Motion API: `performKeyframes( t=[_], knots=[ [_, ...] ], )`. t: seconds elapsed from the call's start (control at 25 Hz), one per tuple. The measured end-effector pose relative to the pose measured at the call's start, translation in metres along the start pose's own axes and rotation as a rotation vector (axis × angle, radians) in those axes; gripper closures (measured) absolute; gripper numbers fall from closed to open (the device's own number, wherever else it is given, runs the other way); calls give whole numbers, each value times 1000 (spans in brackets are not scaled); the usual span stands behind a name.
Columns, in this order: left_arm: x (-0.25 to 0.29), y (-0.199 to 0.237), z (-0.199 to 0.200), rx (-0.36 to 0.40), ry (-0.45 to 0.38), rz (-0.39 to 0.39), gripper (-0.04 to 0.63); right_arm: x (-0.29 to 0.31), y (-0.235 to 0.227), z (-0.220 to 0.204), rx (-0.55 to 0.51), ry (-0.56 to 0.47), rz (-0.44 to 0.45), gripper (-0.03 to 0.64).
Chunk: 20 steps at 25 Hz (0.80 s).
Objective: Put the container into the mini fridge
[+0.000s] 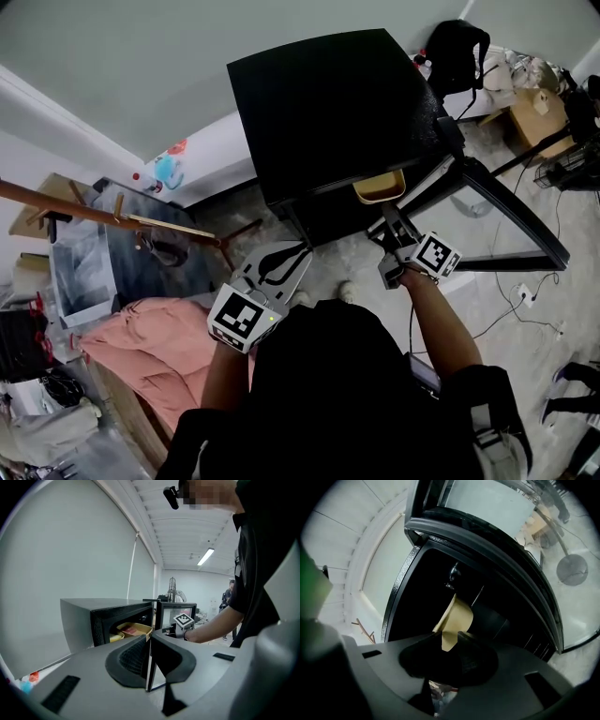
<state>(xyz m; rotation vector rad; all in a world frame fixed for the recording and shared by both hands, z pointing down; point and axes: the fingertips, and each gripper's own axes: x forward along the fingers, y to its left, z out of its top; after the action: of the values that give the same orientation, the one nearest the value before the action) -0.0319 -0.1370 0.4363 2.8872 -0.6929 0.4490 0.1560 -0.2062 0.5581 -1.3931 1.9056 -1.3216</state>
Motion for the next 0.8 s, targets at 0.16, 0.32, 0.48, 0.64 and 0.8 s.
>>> performKeyframes(
  t=[0.16,0.32,0.48,0.64,0.8],
  knots=[
    [-5,5,0,-2,-11,22,549,9,3,1,-25,10,-10,506],
    [-11,9,-2,-10,0,45,549,19,-1,8,-28,-9,-20,508],
    [-19,15,-3,-18,5,71,549,34,-3,16,-16,-17,-22,508],
    [-22,23,-4,-27,1,101,549,46,-5,23,-21,-10,-22,508],
    [-23,29,-2,-33,3,118,549,56,-5,24,-31,9,-21,508]
  ],
)
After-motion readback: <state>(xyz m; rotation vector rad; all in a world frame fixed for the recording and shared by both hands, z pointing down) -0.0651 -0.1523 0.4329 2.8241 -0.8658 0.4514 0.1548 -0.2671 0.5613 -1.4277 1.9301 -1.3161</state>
